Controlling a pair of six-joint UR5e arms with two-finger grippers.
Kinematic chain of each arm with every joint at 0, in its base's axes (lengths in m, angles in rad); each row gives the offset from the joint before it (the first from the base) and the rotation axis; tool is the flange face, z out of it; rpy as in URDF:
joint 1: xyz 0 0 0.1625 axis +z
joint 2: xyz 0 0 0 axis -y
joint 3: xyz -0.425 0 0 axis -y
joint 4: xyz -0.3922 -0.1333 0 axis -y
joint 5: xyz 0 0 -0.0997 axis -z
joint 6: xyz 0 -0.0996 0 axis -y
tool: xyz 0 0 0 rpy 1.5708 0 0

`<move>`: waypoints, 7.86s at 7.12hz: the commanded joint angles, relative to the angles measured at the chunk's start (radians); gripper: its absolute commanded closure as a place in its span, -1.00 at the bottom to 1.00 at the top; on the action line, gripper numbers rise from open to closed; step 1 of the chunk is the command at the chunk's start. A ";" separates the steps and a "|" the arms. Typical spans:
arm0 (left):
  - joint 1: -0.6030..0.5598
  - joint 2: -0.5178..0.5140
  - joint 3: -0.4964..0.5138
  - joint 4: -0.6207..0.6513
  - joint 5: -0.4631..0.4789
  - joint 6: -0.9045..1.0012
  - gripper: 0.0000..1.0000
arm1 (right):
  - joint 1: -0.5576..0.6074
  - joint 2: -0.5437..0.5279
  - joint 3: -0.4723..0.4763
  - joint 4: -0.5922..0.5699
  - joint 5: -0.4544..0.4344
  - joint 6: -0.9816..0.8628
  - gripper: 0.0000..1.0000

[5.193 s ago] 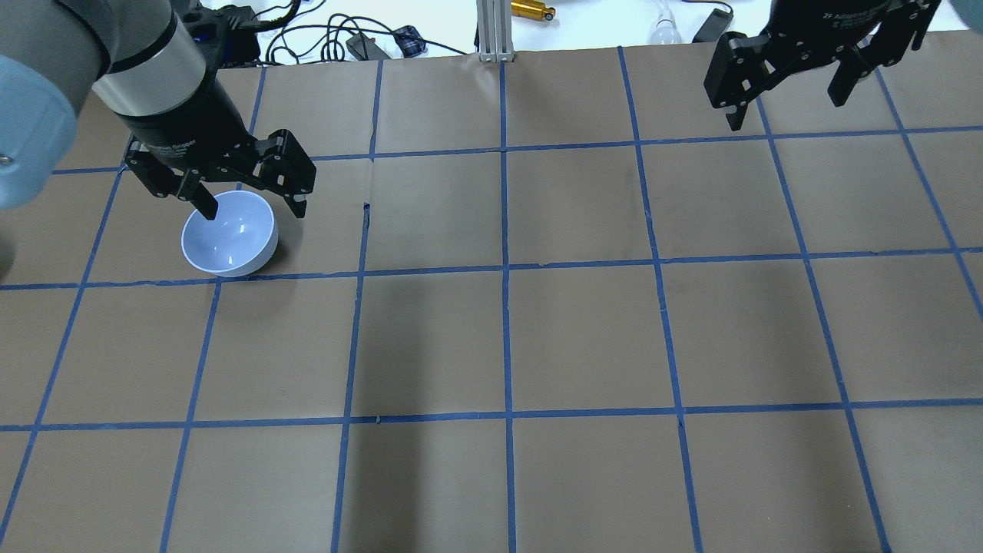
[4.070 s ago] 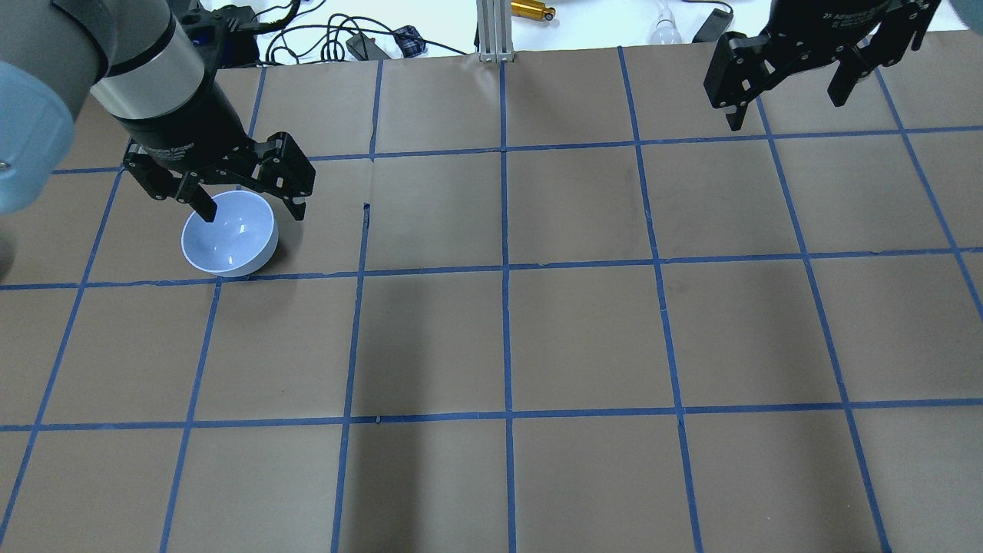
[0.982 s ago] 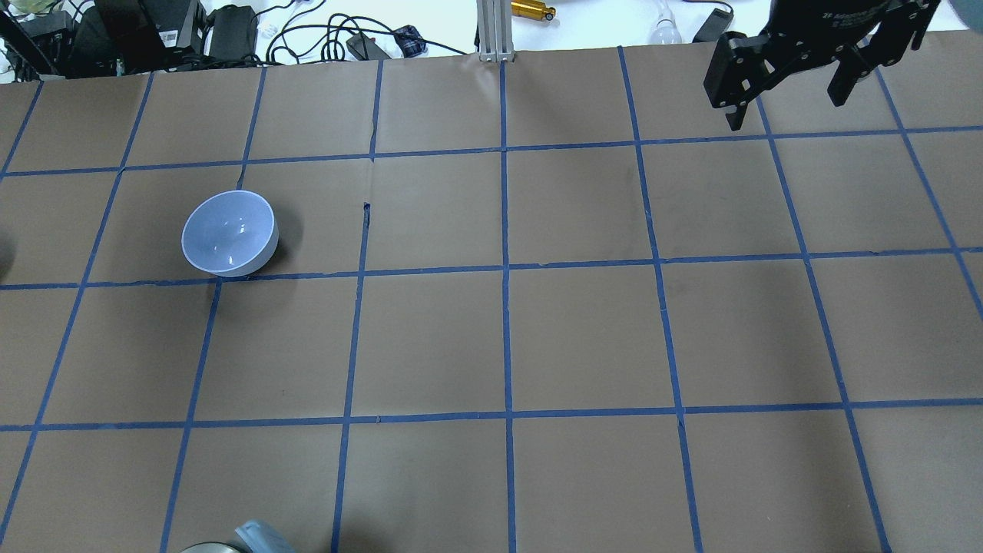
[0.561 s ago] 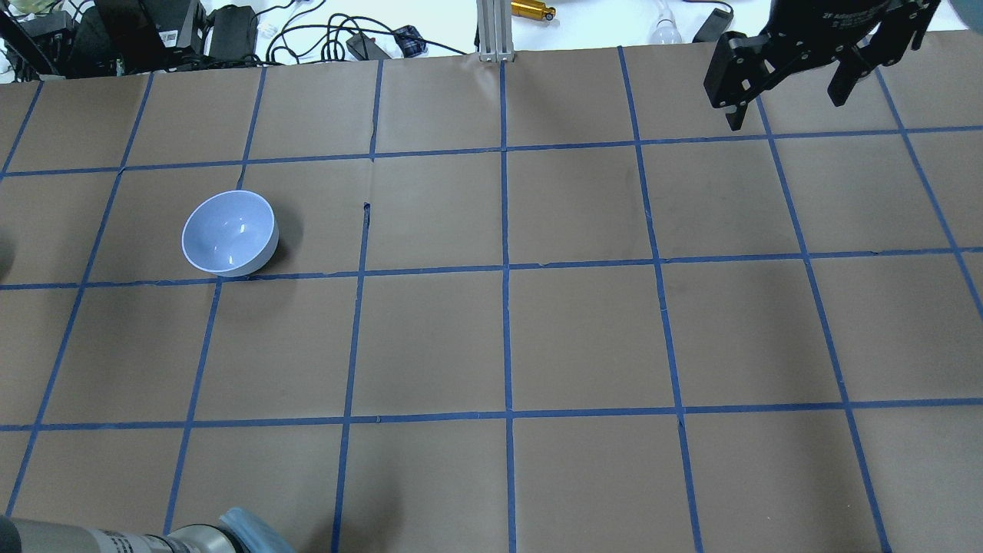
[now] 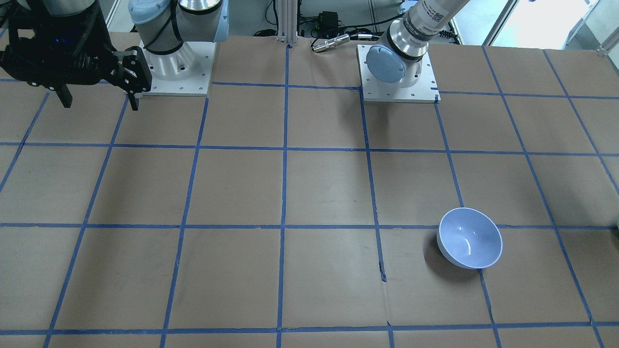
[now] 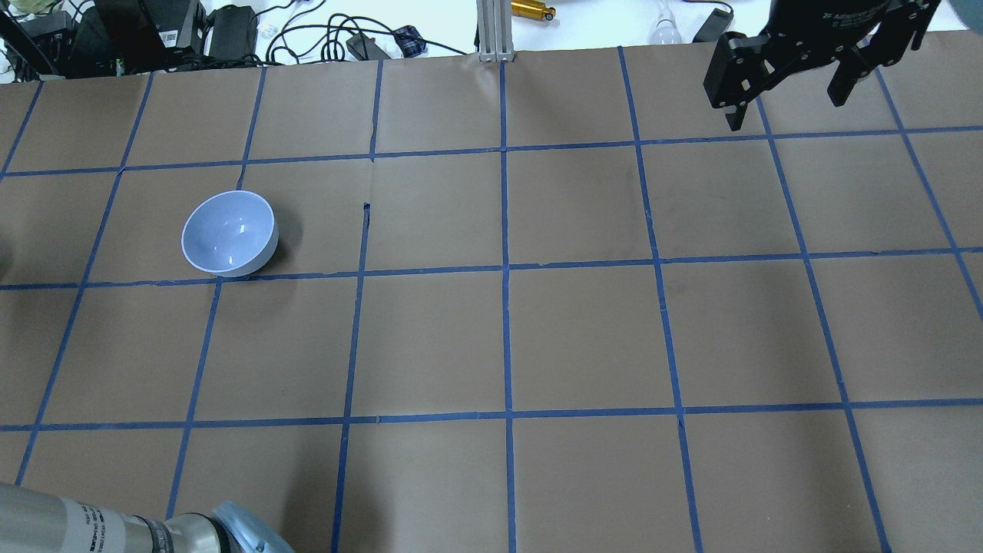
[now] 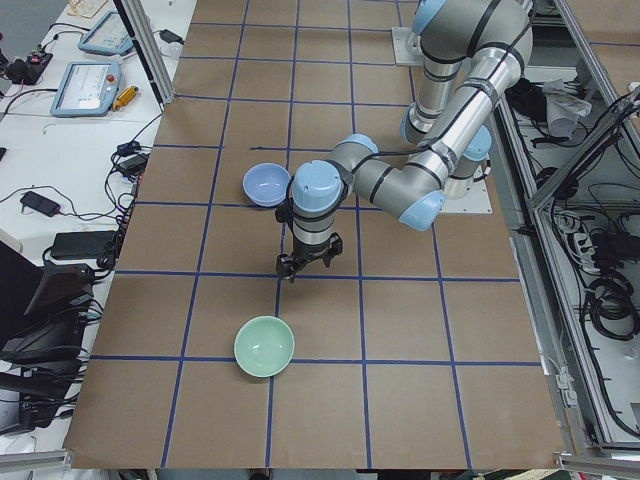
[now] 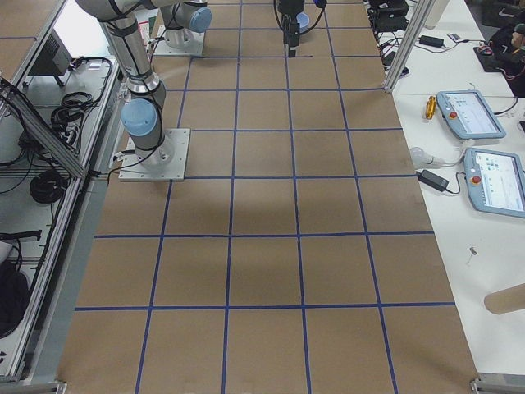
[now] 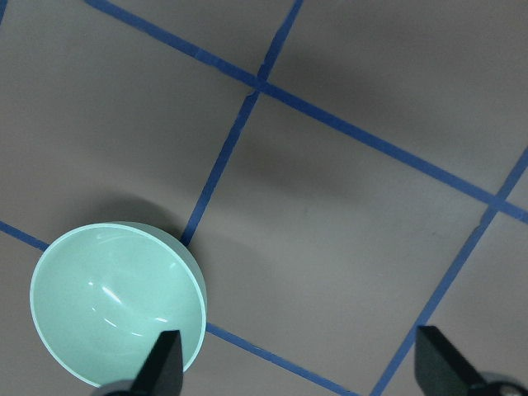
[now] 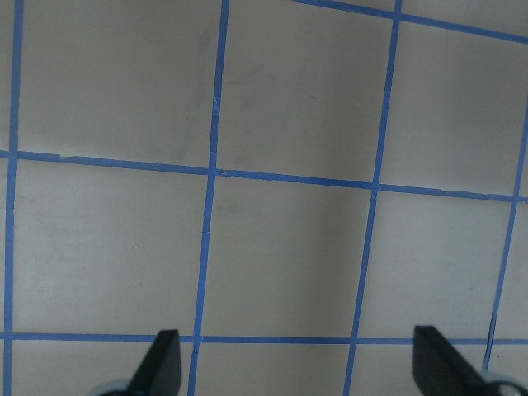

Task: Stack green bowl on blue bowl
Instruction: 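Move the left gripper back toward the robot over the pale green bowl, then lower the left gripper and close it on the pale green bowl's rim, then lift the pale green bowl with the left gripper, then carry the pale green bowl over the light blue bowl with the left gripper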

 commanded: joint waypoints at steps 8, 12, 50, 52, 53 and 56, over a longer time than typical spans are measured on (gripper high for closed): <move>0.070 -0.295 0.188 0.026 -0.026 0.102 -1.00 | -0.001 0.000 0.000 0.000 0.000 0.000 -1.00; 0.070 -0.332 0.196 0.036 -0.030 0.101 -1.00 | 0.000 0.000 0.000 0.000 0.000 0.000 -1.00; -0.718 0.120 -0.132 -0.167 0.116 -0.909 1.00 | 0.000 0.000 0.000 0.000 0.000 0.000 -1.00; -0.721 0.141 -0.206 -0.118 0.116 -0.941 1.00 | -0.001 0.000 0.000 0.000 0.000 0.000 -1.00; -0.721 0.146 -0.247 -0.072 0.119 -0.947 1.00 | 0.000 0.000 0.000 0.000 0.000 0.000 -1.00; -0.718 0.142 -0.309 0.020 0.125 -0.941 1.00 | 0.000 0.000 0.000 0.000 0.000 0.000 -1.00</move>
